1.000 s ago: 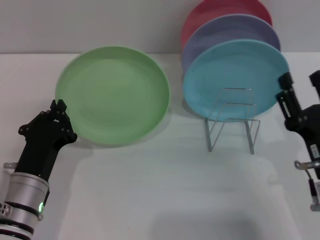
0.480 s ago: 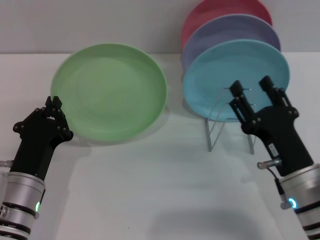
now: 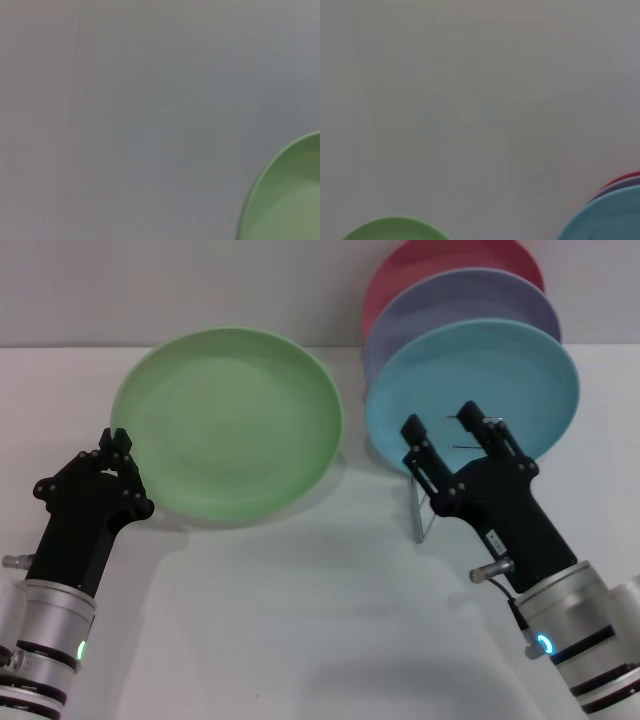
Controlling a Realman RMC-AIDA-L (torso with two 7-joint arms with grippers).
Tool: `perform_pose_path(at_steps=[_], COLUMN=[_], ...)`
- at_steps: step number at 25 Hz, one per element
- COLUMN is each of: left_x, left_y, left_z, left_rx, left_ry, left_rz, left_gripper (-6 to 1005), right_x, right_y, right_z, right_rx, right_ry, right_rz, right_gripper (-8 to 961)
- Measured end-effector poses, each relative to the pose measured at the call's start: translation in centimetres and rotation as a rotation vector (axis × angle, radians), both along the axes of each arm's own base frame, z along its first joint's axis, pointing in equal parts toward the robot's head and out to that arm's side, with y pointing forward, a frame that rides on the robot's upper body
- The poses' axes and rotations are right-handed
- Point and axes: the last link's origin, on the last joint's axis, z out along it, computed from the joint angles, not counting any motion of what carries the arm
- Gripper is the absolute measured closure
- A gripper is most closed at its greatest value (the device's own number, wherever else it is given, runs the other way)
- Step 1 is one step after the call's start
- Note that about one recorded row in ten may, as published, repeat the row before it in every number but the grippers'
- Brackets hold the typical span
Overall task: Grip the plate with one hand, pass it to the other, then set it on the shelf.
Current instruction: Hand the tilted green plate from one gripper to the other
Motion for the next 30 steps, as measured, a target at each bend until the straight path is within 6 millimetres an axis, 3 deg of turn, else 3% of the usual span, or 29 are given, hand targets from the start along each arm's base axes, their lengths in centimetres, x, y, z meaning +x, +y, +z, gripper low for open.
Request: perform_pose_path(at_steps=[30], left_x=[0.4], left_y=[0.4], left_z=[0.3], left_rx=[0.019], left_ry=[-0.001], left_rz=[-0.017], left_gripper=[935], right_x=[-0.9], right_y=[1.1], right_z=[-0.9], right_rx=[-0.054], right_ry=[-0.03], right_rz=[0.028], right_gripper=[237])
